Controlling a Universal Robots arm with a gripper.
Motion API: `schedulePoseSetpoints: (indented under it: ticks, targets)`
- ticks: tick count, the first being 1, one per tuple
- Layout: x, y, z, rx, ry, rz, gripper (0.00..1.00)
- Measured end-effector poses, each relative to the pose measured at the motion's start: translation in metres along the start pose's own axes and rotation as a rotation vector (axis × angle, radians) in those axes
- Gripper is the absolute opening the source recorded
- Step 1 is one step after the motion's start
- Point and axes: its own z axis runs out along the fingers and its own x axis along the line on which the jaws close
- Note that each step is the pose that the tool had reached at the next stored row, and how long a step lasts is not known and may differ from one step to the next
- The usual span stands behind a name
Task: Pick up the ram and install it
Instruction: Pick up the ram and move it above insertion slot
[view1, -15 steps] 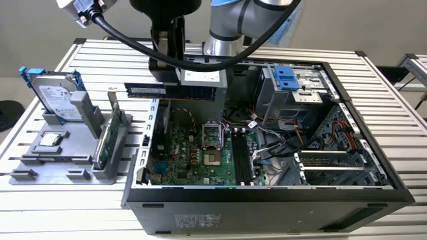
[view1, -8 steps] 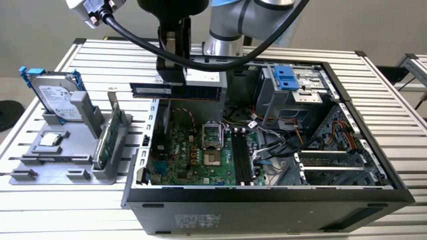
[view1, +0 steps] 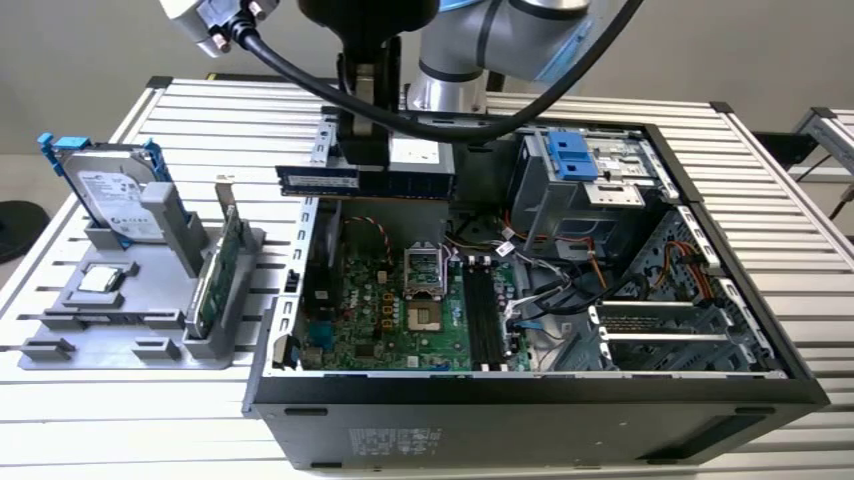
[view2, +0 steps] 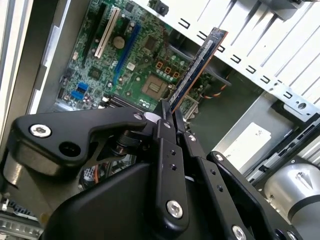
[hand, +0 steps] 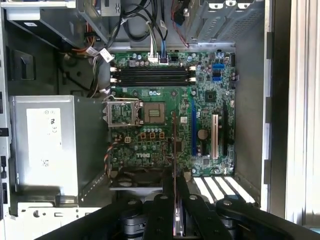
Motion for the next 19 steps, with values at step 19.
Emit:
schedulePoseSetpoints:
  ticks: [19]
  targets:
    - [0.0014,0.0316,0.0002,0.0,0.0,0.0,0.0]
